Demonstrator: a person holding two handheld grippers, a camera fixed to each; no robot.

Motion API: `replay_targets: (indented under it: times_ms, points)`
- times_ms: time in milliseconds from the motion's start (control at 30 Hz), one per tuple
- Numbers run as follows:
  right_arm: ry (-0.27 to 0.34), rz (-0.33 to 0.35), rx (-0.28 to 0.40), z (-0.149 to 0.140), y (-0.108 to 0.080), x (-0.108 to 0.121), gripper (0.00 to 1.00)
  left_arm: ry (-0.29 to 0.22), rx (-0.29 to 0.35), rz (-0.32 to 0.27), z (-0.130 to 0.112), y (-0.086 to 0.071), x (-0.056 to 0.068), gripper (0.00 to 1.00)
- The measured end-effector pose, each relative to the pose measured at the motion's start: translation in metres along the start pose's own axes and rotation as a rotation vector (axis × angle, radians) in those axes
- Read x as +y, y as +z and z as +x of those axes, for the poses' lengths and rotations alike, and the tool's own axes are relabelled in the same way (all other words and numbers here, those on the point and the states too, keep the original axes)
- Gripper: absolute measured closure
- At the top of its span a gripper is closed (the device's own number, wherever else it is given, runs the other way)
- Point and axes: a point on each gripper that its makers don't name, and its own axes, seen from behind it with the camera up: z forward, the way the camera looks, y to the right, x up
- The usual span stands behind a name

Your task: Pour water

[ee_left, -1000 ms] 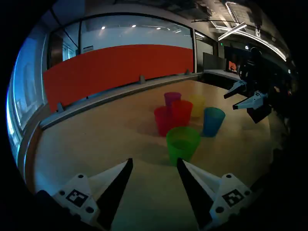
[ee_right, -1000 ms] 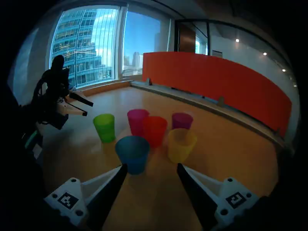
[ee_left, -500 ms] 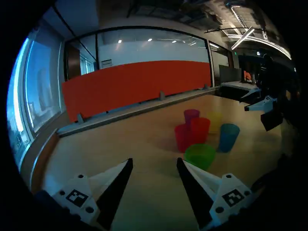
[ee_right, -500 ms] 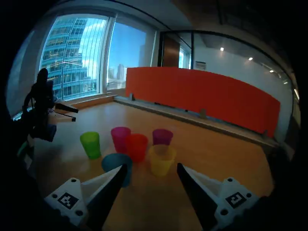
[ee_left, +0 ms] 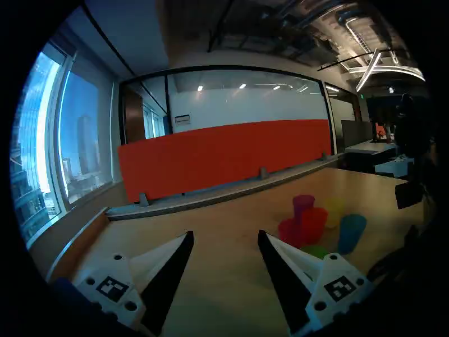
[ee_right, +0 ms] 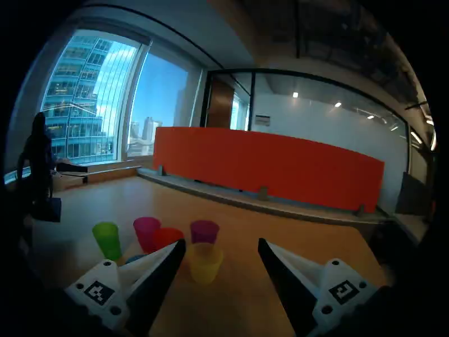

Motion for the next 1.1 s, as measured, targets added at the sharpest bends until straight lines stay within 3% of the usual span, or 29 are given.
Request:
replay_targets:
  times_ms: [400, 667, 1100]
  points:
    - [0.071, -0.201, 0.123, 0.025, -0.006, 0.041, 0.00, -0.048, 0.071, 0.113, 0.021, -0.007, -0.018, 0.16]
    - [0.087, -0.304, 0.149, 0.026, -0.013, 0.055, 0.00, -0.070, 0.113, 0.175, 0.034, -0.016, -0.026, 0.16]
    - [0.116, -0.377, 0.165, 0.027, -0.024, 0.066, 0.00, -0.110, 0.116, 0.195, 0.035, -0.014, -0.030, 0.16]
